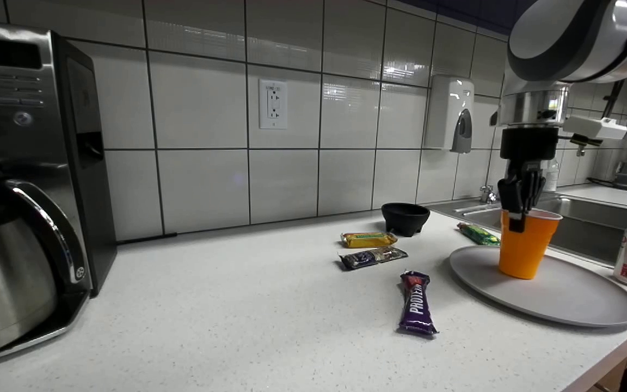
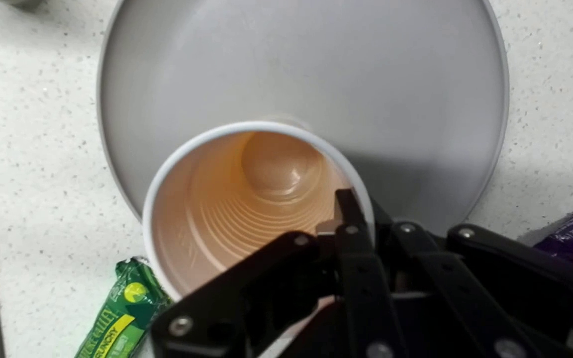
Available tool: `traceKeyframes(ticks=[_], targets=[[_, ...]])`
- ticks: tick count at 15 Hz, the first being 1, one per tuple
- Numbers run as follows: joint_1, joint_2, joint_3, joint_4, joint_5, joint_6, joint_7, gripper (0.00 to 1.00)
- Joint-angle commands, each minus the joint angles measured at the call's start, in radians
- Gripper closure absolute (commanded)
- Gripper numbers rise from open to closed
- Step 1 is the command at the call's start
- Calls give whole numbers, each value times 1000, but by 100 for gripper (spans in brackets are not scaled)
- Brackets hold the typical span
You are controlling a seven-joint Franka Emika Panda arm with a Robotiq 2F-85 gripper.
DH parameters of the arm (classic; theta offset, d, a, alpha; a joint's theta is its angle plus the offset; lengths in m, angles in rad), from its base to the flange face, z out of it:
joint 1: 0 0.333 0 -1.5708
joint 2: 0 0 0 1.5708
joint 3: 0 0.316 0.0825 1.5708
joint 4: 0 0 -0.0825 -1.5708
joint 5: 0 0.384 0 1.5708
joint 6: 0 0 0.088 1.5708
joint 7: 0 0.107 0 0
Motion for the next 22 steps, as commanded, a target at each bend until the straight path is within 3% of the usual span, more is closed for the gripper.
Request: traceKeyframes(ticks=[1,9,22], targets=[[-17,-9,4,4,-33,6,11,99],[1,-57,23,16,-120,-51,37,99],[89,-75,107,51,-101,-59,16,99]])
